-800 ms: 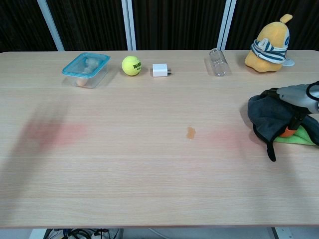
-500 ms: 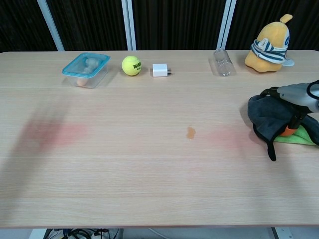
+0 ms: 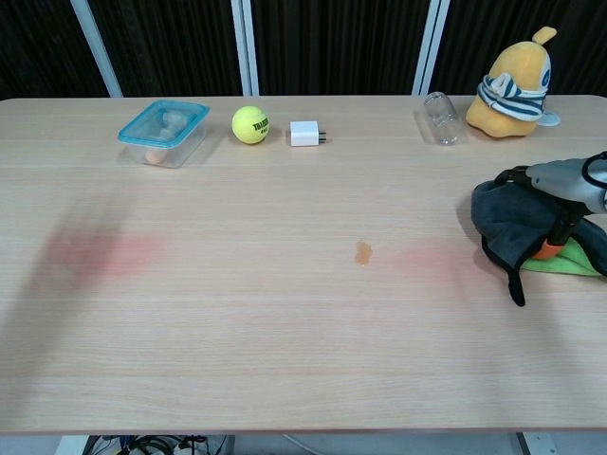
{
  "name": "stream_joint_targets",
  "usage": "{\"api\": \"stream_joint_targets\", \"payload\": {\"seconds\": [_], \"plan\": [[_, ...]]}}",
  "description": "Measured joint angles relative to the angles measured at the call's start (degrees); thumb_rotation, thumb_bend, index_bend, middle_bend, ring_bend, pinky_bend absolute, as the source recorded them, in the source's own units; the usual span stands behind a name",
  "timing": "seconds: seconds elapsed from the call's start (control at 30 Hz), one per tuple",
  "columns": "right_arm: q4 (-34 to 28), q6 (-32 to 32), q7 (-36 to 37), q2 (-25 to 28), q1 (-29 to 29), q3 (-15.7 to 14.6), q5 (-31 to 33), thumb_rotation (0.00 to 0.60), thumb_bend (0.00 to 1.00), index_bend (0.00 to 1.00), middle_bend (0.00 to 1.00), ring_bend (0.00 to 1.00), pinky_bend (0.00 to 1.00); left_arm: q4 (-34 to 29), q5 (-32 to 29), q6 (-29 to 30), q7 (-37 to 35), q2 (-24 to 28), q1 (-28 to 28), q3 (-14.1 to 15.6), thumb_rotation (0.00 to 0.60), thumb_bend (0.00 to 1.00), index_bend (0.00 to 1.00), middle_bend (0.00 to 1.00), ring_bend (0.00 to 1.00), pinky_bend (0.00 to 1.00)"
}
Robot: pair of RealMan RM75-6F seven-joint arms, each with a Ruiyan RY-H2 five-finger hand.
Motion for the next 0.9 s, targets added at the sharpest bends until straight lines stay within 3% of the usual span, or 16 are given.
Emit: {"api": "stream_joint_targets", "payload": {"seconds": [0.53, 0.63, 0.7, 0.9], "plan": [[1.13, -0.81, -0.23, -0.59, 0.43, -0.64, 1.15, 0.600, 0.04, 0.00, 0.00, 0.00, 0.17, 0.07, -0.21, -0.18, -0.15, 0.01, -0.11, -0.10, 0.600, 0.01, 0.00, 0.00, 0.00, 0.00], [1.22, -0.82, -0.29, -0.66, 0.49, -0.76, 1.28, 0.600, 0.16, 0.03, 0.06, 0.07, 0.24, 0.04, -0.18, -0.17, -0.17, 0.03, -0.11, -0.09, 0.600, 0.01, 0.00, 0.00, 0.00, 0.00], [1.30, -0.70, -0.30, -0.70, 0.50, -0.79, 1.28, 0.600, 0.30, 0.20, 0.23, 0.24, 0.37, 0.03, -0.17, -0.17, -0.17, 0.04, -0.11, -0.07, 0.600, 0.01, 0.00, 0.00, 0.00, 0.00], [1.60, -0.03, 0.23, -1.07, 0.15, -0.82, 0.19, 0.600, 0.45, 0.64, 0.62, 0.65, 0.78, 0.00, -0.02, -0.15, -0.27, 0.08, -0.10, 0.00, 0.600, 0.01, 0.00, 0.00, 0.00, 0.00]]}}
